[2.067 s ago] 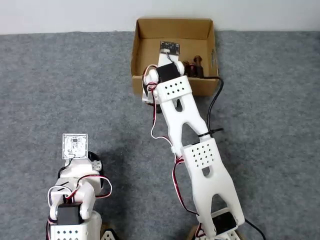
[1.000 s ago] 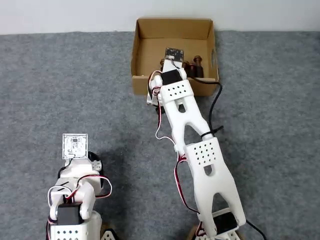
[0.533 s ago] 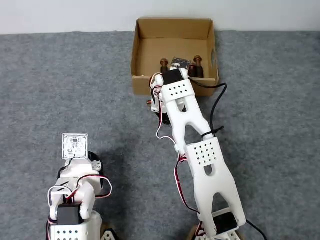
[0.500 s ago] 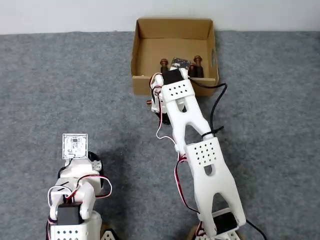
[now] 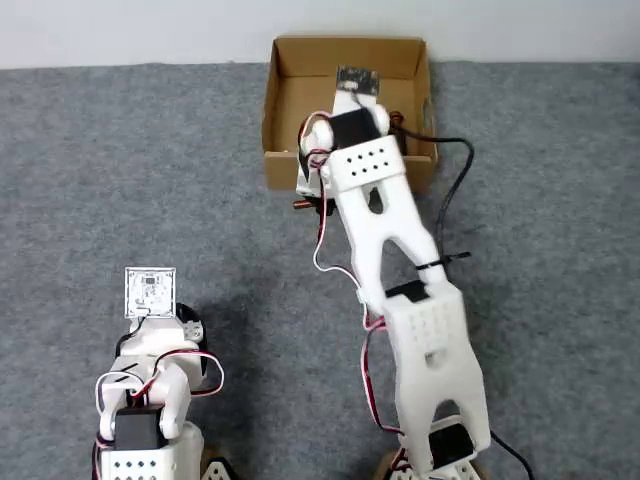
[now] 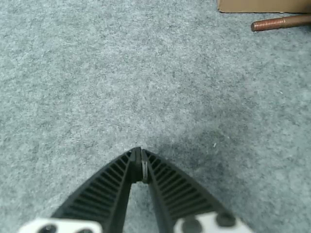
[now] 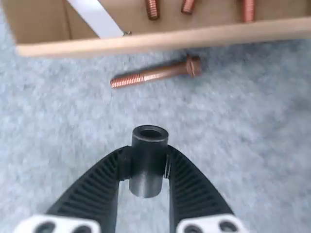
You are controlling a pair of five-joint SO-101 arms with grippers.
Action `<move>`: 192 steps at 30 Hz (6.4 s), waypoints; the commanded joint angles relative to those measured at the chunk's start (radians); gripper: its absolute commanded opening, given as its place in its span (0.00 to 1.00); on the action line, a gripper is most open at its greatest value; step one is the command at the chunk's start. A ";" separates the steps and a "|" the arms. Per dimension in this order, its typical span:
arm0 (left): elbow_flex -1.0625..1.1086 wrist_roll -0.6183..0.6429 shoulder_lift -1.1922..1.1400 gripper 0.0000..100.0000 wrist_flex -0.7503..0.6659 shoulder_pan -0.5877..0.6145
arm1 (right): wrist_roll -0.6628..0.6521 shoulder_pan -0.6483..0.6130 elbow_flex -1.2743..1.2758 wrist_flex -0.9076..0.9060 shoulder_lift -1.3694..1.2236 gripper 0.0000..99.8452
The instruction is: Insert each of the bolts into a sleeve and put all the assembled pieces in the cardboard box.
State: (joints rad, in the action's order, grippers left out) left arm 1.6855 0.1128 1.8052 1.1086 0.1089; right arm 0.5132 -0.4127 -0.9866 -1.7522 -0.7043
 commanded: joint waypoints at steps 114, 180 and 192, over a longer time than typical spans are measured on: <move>-2.597 -0.787 -2.806 0.12 0.112 -0.456 | -0.115 0.481 2.208 0.377 2.499 0.01; -2.692 -0.345 -2.375 0.00 0.649 -0.713 | -0.115 0.427 2.208 0.372 2.499 0.01; -1.868 -0.097 -1.703 0.00 0.448 -0.807 | -0.120 0.367 2.200 0.369 2.500 0.01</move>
State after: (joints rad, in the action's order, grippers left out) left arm -0.3168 -0.0407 -0.0852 1.6686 -0.7058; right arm 0.4058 -0.0015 1.2259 -1.3779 1.7952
